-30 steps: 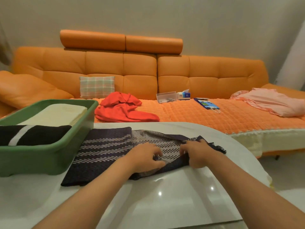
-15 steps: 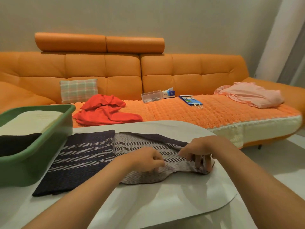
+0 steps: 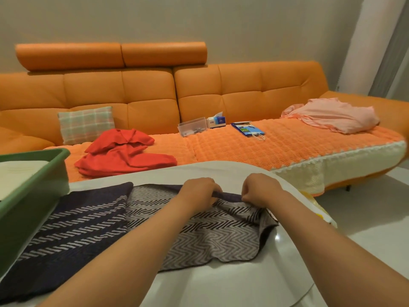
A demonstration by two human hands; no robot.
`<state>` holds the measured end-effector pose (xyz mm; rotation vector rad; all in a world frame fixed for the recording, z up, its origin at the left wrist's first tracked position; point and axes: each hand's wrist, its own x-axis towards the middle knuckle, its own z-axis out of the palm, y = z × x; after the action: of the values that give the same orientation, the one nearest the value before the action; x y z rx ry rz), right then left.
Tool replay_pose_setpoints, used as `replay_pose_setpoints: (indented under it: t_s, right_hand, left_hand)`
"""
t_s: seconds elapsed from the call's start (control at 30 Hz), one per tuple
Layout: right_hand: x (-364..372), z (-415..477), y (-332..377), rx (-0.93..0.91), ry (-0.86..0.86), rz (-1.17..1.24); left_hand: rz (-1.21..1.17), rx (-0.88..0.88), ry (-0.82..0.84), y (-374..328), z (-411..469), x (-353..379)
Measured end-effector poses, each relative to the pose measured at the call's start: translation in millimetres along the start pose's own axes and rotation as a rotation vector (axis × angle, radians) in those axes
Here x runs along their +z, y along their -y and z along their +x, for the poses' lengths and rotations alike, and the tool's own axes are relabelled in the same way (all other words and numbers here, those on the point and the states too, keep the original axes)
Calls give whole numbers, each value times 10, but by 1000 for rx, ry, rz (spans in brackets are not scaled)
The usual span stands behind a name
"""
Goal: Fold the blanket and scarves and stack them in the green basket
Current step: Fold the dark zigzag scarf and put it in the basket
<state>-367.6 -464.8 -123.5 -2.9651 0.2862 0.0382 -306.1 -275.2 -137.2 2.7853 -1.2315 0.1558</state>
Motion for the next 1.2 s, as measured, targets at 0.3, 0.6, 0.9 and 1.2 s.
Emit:
replay_pose_setpoints:
  t_s: [0.3,0.6,0.9,1.2]
  right_hand:
    - [18,415,-160,3,-99,-38]
    - [135,499,-60,-159,-440,158]
    - [500,196,-280,-130,152,-19]
    - [357,61,-806,89,-99,-48]
  left_hand:
    - [-89,-18,-95,201,398,88]
    - [-615,-319,-162,241,821,221]
    - [-144,-73,153,48,398,566]
    - [38,-2,49,-354,841,364]
